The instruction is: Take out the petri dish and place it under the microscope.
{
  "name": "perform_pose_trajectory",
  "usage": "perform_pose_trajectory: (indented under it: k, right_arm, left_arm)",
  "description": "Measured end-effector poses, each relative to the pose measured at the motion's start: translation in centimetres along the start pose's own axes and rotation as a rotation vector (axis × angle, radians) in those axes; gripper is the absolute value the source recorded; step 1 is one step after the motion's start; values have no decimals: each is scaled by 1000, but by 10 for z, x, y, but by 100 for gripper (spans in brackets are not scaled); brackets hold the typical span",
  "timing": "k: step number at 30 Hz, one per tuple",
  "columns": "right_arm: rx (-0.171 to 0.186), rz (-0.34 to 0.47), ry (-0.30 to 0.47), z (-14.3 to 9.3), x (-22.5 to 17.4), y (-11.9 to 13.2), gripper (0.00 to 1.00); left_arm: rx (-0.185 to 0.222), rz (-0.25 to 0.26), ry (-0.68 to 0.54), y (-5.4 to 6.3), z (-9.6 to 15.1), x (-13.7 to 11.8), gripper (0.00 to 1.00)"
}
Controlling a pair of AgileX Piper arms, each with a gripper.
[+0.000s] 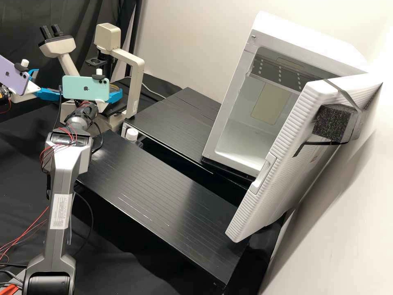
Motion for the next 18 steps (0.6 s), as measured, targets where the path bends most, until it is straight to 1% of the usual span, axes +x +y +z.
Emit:
perform_pose_trajectory:
  k: [7, 13, 18]
  right_arm:
    - [4, -3, -5, 0, 1, 0, 100]
    - [-1, 1, -4, 2, 1, -2, 100]
    - [15, -5, 13, 3, -11, -2, 100]
  left_arm:
    - [0, 0, 0, 0, 0, 0, 100]
    - [0, 0, 0, 0, 0, 0, 100]
    - [0, 0, 0, 0, 0, 0, 100]
